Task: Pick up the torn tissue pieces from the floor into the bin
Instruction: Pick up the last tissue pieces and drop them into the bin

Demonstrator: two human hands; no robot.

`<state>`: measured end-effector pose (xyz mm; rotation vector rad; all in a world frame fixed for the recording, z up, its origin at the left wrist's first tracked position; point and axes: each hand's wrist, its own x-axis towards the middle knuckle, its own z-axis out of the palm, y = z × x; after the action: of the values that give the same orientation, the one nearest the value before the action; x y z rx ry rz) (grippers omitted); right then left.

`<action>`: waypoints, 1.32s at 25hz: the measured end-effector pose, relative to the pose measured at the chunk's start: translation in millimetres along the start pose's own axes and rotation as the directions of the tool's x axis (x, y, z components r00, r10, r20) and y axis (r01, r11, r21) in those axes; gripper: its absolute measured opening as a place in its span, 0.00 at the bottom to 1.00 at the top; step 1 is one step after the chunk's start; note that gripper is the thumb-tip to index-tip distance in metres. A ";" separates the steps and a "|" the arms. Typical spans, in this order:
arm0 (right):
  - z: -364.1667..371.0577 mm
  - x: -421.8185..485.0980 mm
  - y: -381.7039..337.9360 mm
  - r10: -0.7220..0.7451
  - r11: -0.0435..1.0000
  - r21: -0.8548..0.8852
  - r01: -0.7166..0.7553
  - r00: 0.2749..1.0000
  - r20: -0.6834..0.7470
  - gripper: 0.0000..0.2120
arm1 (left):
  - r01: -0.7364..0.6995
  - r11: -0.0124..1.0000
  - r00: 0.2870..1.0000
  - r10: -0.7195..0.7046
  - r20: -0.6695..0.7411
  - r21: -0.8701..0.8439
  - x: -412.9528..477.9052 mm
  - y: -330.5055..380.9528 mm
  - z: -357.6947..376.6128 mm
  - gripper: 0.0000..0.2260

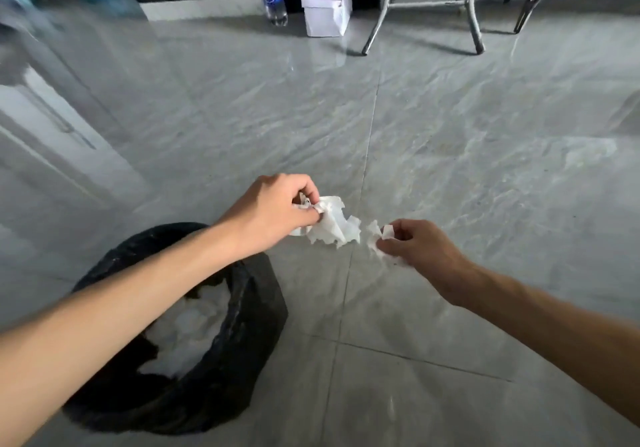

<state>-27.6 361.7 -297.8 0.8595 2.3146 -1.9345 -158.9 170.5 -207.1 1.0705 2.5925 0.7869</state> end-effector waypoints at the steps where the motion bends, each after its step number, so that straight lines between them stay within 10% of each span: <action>1: 11.3 -1.1 -16.5 -0.011 1.000 0.021 0.010 0.999 0.045 0.01 | 0.020 1.000 0.999 -0.020 -0.038 -0.015 -15.1 -8.4 -15.0 0.03; 15: 217.9 -12.1 -138.6 0.100 0.981 -0.194 -0.007 0.873 0.477 0.03 | 0.422 0.867 0.856 -0.477 0.199 0.263 -154.9 -184.0 -42.6 0.12; 21: 216.3 -11.2 -134.1 0.198 0.972 -0.210 -0.106 0.853 0.482 0.15 | 0.423 0.895 0.891 -0.383 -0.244 0.143 -127.8 -157.6 -54.0 0.16; 25: 170.0 -6.8 -128.4 0.100 0.993 -0.101 -0.056 0.852 0.514 0.18 | 0.295 0.953 0.918 -0.263 -0.296 0.068 -92.1 -110.4 -49.8 0.15; 29: 97.9 11.6 -102.6 0.042 0.991 -0.133 0.007 0.932 0.359 0.11 | 0.191 0.981 0.968 -0.183 -0.169 0.029 -51.8 -69.2 -24.5 0.10; 33: 15.9 45.0 -24.9 0.105 0.854 -0.519 -0.034 0.988 0.108 0.09 | 0.116 0.992 0.993 -0.116 0.011 -0.042 -0.4 -32.2 24.4 0.09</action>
<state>-81.3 363.1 -294.3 0.7143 2.4855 -1.1880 -167.8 160.8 -245.3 0.8999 2.5917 0.8035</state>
